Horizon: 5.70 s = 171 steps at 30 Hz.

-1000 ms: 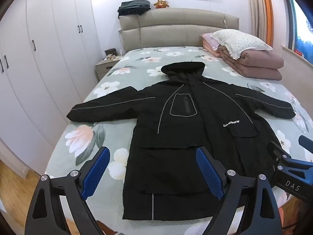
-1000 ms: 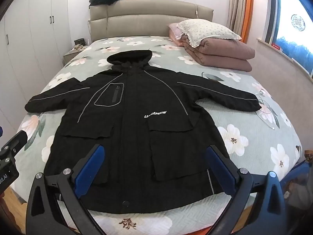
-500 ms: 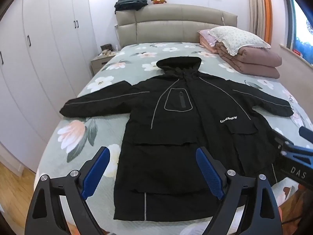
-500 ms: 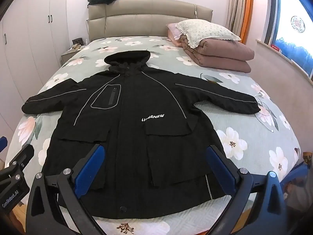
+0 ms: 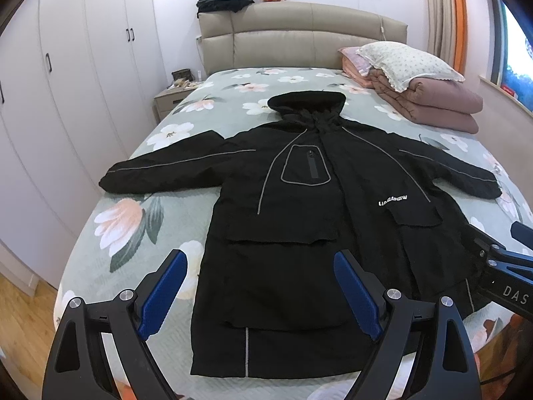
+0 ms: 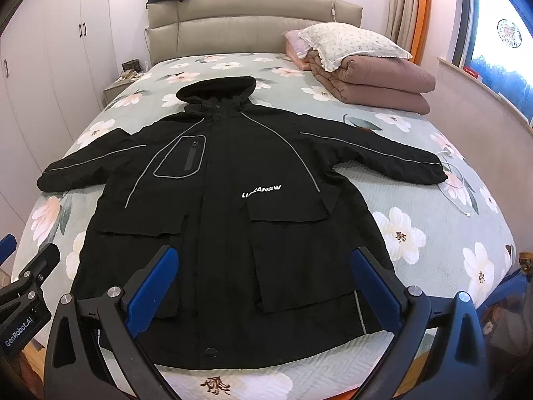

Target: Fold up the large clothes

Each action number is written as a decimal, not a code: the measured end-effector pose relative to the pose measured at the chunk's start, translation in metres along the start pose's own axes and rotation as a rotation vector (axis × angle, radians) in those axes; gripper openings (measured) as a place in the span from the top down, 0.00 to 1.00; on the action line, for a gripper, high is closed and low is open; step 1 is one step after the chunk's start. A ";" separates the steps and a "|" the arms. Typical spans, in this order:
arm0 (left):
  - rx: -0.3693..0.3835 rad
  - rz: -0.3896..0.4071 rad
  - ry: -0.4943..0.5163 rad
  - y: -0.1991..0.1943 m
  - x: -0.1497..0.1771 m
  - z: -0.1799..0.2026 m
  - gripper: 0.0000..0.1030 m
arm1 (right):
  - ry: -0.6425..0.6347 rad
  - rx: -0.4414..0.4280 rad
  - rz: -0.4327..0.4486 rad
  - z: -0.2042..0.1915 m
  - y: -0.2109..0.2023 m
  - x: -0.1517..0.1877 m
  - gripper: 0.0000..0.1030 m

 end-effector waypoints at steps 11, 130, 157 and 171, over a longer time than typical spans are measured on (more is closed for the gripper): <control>0.013 -0.018 -0.015 0.008 0.003 -0.003 0.13 | 0.011 -0.002 -0.015 0.000 0.005 0.001 0.00; 0.424 0.006 -0.007 0.269 -0.164 -0.122 0.46 | 0.192 -0.545 -0.358 -0.106 0.352 -0.153 0.47; 0.320 -0.169 0.079 0.366 -0.149 -0.039 0.46 | 0.060 -0.065 -0.121 0.072 0.363 -0.176 0.35; 0.359 -0.149 -0.006 0.371 -0.121 -0.047 0.46 | -0.088 -0.095 -0.175 0.000 0.376 -0.152 0.34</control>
Point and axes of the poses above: each gripper's, at about its wrist camera, not at the fingertips, and y roughly the way its jaws point, z to its right, x to its underside, the point moved 2 cm from there along y, roughly the way its jaws point, and after that the axes turned 8 degrees about x, right-handed, at the moved point
